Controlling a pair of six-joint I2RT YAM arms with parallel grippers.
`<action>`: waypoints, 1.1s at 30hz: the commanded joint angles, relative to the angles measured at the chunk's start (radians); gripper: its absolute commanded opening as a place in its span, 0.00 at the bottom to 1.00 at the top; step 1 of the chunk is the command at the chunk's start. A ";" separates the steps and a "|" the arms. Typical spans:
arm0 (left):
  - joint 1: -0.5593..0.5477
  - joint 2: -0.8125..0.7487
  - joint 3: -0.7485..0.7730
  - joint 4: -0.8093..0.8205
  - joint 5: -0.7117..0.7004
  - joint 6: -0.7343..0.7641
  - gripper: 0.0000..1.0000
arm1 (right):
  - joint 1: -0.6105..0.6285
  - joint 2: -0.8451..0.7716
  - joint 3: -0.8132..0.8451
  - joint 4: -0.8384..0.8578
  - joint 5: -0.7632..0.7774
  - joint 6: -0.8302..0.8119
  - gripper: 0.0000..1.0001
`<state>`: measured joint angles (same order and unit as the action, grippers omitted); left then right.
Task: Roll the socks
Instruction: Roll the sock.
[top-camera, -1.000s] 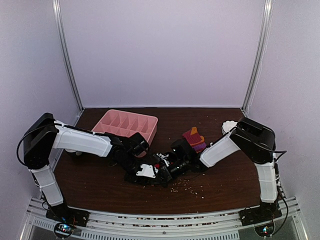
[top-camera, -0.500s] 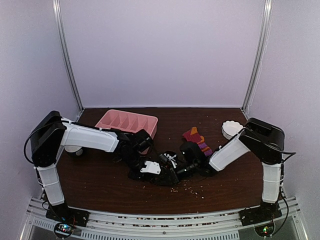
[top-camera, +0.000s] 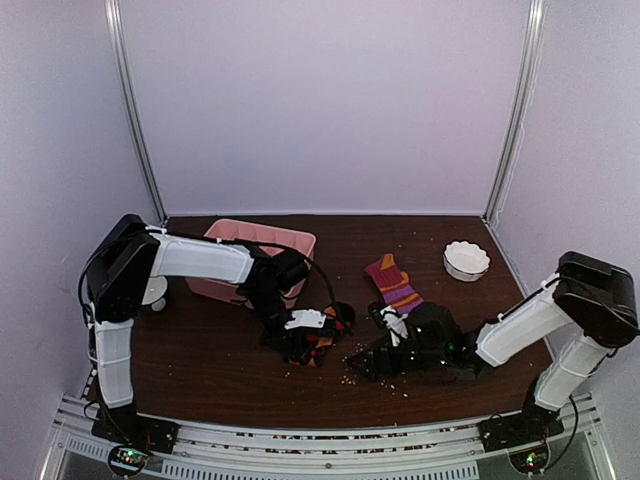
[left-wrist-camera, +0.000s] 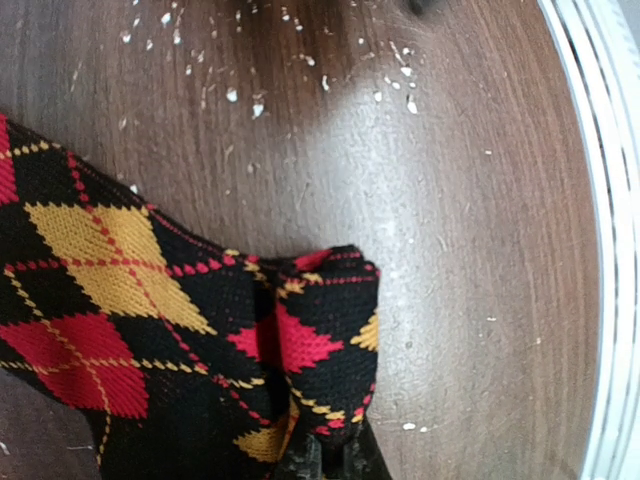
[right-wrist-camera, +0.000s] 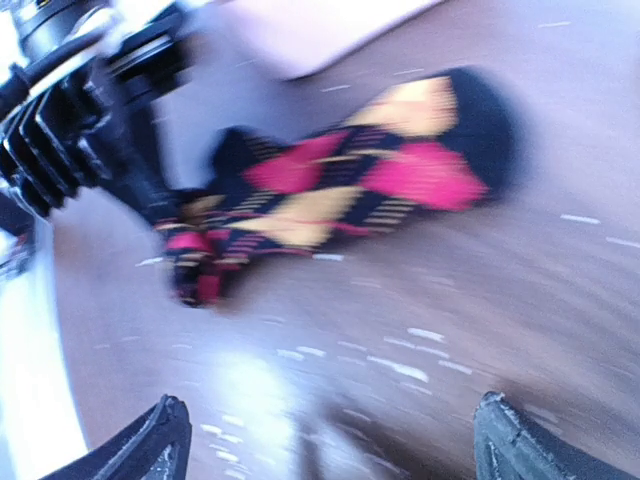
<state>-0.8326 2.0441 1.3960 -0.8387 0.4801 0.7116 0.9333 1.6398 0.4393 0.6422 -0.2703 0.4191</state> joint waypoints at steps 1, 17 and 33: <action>0.012 0.061 0.029 -0.115 0.021 -0.047 0.00 | 0.010 -0.158 -0.028 -0.243 0.492 0.000 0.99; 0.012 0.149 0.106 -0.269 0.133 -0.025 0.00 | 0.416 -0.052 -0.021 0.034 0.535 -0.647 0.81; 0.012 0.145 0.071 -0.257 0.090 -0.007 0.02 | 0.372 0.252 0.325 -0.122 0.372 -0.903 0.47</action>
<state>-0.8188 2.1620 1.4986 -1.0828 0.6327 0.6823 1.3331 1.8484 0.7223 0.5632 0.1402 -0.4225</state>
